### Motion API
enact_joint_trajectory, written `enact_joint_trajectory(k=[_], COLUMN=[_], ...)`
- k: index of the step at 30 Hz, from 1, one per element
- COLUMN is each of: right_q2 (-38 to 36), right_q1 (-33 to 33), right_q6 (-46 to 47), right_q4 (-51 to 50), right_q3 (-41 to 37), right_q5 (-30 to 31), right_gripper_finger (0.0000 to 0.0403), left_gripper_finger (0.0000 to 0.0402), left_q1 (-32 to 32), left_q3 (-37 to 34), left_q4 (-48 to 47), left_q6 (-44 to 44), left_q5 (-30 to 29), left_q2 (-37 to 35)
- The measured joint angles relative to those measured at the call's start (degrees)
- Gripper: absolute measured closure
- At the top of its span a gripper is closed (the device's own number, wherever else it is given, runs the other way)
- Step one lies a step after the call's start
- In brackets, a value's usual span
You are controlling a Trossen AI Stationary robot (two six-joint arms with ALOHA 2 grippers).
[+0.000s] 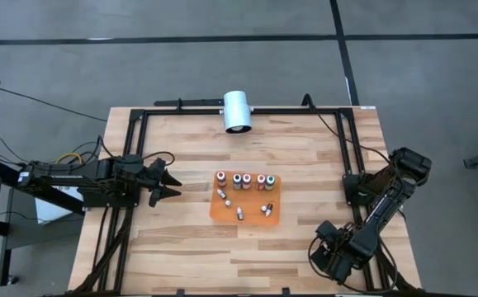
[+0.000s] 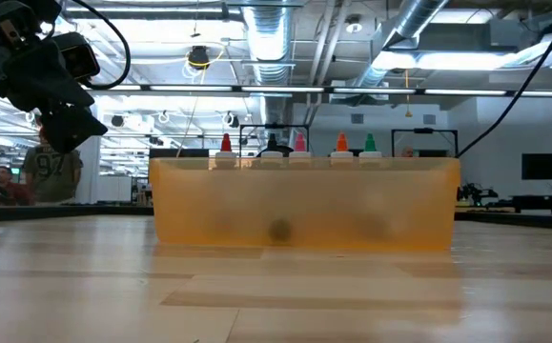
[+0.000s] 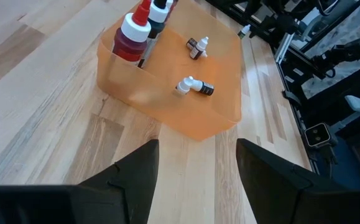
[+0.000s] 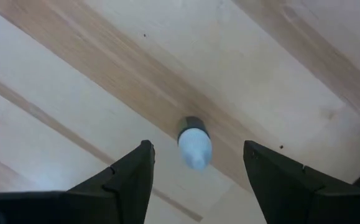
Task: Pick & Place food coloring
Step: Put the small green food coloring into the orange bin
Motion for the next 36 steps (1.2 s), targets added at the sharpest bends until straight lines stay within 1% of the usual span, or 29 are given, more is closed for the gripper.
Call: enact_joint_trajectory(k=[13, 17, 19, 22, 24, 36], right_q2=[0.21, 2.62, 4.2, 5.91, 6.48, 7.45], right_q1=[-2.64, -3.27, -3.31, -3.58, -3.6, -3.58], right_q6=[-0.04, -0.08, -0.71, -1.47, -1.5, -1.11], right_q4=[-0.12, 0.51, 2.97, 6.08, 6.35, 3.45], right_q3=[0.0, 0.0, 0.0, 0.06, 0.2, 2.05], right_q5=[-0.07, -3.15, -4.52, -4.95, -5.08, -4.87], right_gripper_finger=[0.0168, 0.0168, 0.0168, 0.0168, 0.0168, 0.0169], left_gripper_finger=[0.0196, 0.0196, 0.0196, 0.0196, 0.0196, 0.0196], left_q1=[-0.01, 0.01, 0.0, 0.01, 0.0, 0.01], left_q3=[0.0, 0.0, 0.0, 0.0, 0.0, 0.0], left_q4=[0.0, 0.0, -0.02, 0.0, 0.01, 0.0], left_q6=[-0.07, -0.31, -0.43, -0.42, -0.42, -0.42], left_q5=[0.0, 0.01, 0.15, 0.51, 0.53, 0.59], left_q2=[0.0, 0.0, 0.0, 0.0, 0.0, 0.0])
